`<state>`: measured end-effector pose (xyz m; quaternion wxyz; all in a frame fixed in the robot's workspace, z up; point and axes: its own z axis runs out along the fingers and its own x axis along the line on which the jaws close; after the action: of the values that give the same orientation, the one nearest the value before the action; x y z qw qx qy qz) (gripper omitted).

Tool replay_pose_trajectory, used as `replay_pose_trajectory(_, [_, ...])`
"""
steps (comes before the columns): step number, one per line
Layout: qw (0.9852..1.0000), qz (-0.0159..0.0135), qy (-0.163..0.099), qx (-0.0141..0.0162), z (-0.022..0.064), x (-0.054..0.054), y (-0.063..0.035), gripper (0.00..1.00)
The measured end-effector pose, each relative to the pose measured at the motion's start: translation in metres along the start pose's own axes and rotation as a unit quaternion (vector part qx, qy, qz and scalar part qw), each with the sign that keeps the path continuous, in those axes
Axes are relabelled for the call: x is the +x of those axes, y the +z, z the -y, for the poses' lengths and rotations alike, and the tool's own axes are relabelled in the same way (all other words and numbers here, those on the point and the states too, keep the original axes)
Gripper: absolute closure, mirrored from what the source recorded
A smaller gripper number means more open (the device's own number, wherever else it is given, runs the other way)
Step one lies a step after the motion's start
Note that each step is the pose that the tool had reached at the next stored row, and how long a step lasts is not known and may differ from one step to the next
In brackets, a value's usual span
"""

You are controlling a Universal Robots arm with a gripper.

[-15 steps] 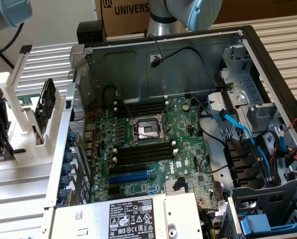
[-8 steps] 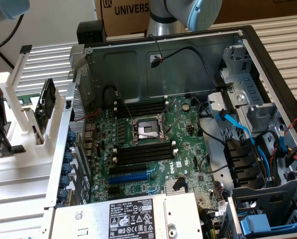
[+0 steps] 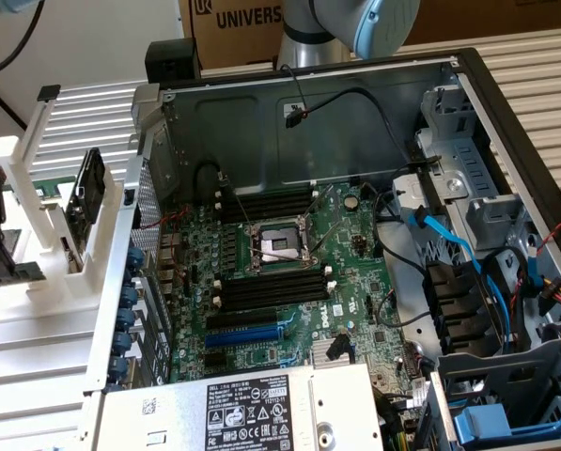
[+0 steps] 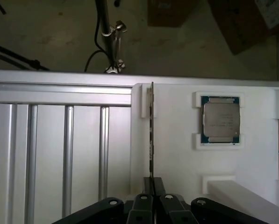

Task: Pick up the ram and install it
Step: 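Pick up the ram and move it above insertion slot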

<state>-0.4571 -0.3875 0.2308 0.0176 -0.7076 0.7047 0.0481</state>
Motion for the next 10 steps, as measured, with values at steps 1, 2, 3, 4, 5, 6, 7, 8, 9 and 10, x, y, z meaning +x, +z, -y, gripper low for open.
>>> replay_pose_trajectory(1, [1.0000,0.0000,0.000,0.0001,-0.0001,0.000,-0.0023,0.88])
replay_pose_trajectory(2, [1.0000,0.0000,0.000,0.0003,-0.0002,0.000,-0.0047,0.88])
replay_pose_trajectory(3, [1.0000,0.0000,0.000,0.0004,-0.0003,-0.001,-0.0073,0.88])
replay_pose_trajectory(4, [1.0000,0.0000,0.000,0.0006,-0.0005,-0.001,-0.0100,0.88])
replay_pose_trajectory(5, [1.0000,0.0000,0.000,0.0008,-0.0006,-0.001,-0.0128,0.88])
replay_pose_trajectory(6, [1.0000,0.0000,0.000,0.0009,-0.0007,-0.001,-0.0159,0.88])
replay_pose_trajectory(7, [1.0000,0.0000,0.000,0.0009,-0.0008,-0.002,-0.0189,0.88])
replay_pose_trajectory(8, [1.0000,0.0000,0.000,0.0009,-0.0010,-0.002,-0.0220,0.88])
replay_pose_trajectory(9, [1.0000,0.0000,0.000,0.0010,-0.0011,-0.002,-0.0252,0.88])
replay_pose_trajectory(10, [1.0000,0.0000,0.000,0.0010,-0.0013,-0.003,-0.0286,0.88])
